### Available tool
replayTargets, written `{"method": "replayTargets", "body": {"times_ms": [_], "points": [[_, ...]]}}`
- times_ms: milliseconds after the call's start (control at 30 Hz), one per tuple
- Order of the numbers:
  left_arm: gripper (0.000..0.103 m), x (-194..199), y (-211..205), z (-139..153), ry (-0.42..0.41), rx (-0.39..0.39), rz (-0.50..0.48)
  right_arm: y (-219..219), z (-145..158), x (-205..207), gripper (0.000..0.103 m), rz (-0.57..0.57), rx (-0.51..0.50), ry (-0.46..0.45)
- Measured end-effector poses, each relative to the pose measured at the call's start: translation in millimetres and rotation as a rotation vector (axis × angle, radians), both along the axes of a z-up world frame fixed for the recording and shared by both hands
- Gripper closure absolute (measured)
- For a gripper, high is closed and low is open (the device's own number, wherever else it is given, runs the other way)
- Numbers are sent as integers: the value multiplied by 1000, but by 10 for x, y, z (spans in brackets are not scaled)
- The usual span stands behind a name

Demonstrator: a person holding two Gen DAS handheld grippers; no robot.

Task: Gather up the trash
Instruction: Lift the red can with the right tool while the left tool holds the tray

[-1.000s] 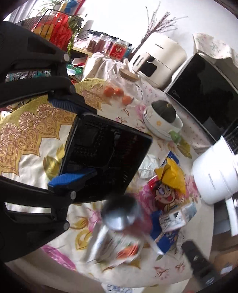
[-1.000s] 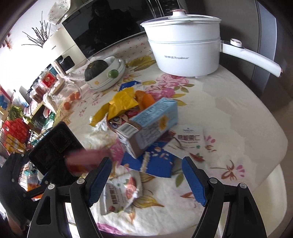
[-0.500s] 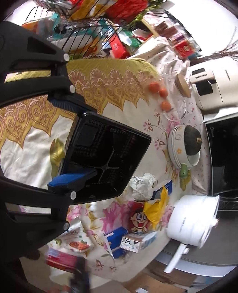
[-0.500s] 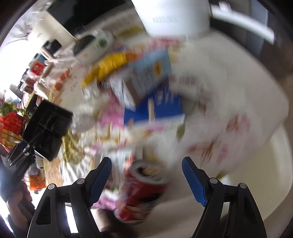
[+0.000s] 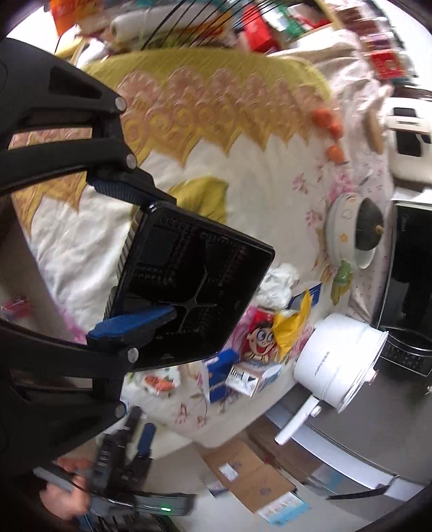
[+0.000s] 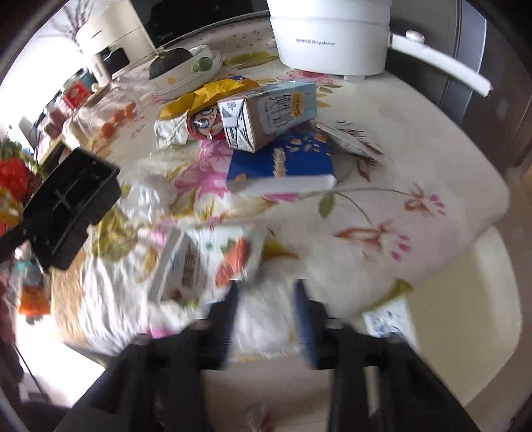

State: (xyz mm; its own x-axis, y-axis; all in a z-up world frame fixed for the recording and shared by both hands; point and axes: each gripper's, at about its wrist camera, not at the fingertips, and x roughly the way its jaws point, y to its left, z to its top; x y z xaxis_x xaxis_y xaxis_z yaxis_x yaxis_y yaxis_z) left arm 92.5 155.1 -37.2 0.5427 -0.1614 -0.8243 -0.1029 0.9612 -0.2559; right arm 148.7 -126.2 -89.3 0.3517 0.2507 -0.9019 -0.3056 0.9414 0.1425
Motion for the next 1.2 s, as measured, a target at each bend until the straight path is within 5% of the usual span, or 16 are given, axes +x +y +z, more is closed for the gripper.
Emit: {"method": "replayTargets", "body": {"times_ms": [100,233,600,967,1200], "points": [[43,-76,33,-31,10,-60,6,-140,-159,-402,27,42,-36,32],[43,-216,29,20,-11,-99,3,-272,-840,-962,27,82,-96,217],[43,-464,-136,106,-52,-96,-52,-301,-2005,-1890,26,218,-249,544],[43,-469,-89,86,-42,-91,-54,-87,-3223,-2505,25,182,-254,1064],[43,-459,-80,106,-50,-95,-57,64,-3605,-2829,25,205,-360,1206]]}}
